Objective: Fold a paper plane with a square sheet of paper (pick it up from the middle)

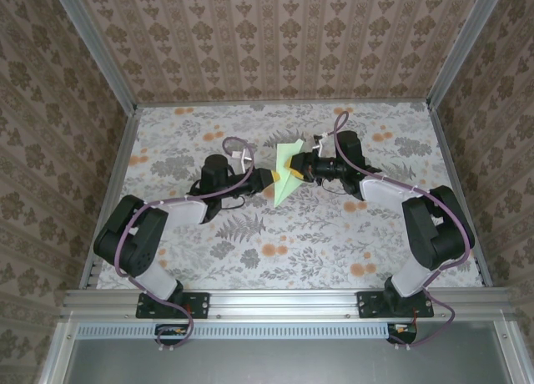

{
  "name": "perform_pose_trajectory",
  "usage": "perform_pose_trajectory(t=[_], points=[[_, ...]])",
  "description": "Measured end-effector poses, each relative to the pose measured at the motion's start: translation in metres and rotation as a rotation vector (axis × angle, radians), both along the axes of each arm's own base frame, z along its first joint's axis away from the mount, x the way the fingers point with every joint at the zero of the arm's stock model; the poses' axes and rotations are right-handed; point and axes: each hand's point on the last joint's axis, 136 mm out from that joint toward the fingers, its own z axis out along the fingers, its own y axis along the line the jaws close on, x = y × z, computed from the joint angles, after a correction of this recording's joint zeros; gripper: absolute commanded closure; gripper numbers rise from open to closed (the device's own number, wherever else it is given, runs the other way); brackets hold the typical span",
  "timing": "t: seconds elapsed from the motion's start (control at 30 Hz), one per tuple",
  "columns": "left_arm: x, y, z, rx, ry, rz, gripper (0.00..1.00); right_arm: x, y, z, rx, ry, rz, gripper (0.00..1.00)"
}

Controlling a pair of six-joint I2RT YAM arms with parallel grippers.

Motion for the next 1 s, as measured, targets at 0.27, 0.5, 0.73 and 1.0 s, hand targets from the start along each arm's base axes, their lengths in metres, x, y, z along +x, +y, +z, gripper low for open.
perform_pose_trajectory(t=[0.27, 0.5, 0.73, 1.0], points=[[0.001, 0.018, -0.013, 0.066, 0.027, 0.042, 0.92, 0.0, -0.02, -0.016, -0.087, 0.043, -0.046, 0.37], [0.007, 0.062, -0.021, 0.476, -0.028, 0.196, 0.92, -0.003, -0.053, -0.01, -0.247, -0.032, -0.161, 0.28], [0.005, 0.114, -0.005, 0.945, -0.137, 0.323, 0.92, -0.012, -0.082, -0.036, -0.409, -0.018, -0.253, 0.27], [0.006, 0.138, -0.028, 1.37, -0.156, 0.347, 0.92, -0.022, -0.107, -0.05, -0.529, 0.009, -0.336, 0.27]])
